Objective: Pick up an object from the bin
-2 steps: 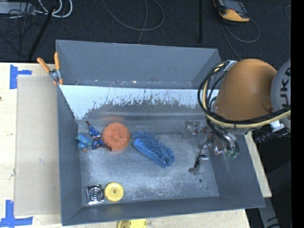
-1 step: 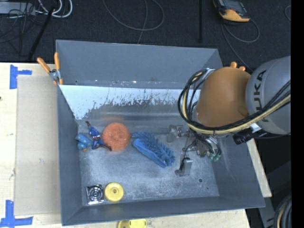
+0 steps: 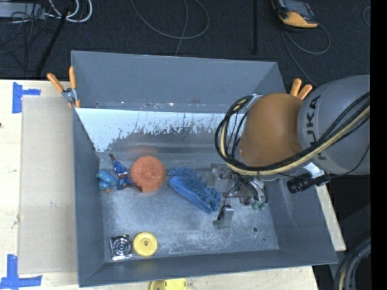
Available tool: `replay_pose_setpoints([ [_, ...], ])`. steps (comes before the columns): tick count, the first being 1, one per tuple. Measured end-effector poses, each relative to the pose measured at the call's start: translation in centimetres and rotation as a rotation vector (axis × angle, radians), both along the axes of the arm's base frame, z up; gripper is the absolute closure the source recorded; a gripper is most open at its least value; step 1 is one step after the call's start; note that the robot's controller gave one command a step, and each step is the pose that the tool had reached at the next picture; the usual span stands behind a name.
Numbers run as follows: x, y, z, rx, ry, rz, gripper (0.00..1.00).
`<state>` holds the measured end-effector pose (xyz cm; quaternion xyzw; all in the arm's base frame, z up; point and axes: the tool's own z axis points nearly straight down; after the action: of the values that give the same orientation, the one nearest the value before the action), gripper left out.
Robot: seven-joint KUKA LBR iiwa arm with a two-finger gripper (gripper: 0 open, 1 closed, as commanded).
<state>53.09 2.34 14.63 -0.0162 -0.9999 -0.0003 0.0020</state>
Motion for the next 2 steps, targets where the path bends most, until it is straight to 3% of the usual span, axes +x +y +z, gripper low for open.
replay_pose_setpoints([
  [1, 1.0, 0.2, -2.7, -0.001, -0.004, -0.054, 0.00],
  [2, 2.8, -1.2, -7.6, -0.001, -0.006, -0.148, 1.00],
])
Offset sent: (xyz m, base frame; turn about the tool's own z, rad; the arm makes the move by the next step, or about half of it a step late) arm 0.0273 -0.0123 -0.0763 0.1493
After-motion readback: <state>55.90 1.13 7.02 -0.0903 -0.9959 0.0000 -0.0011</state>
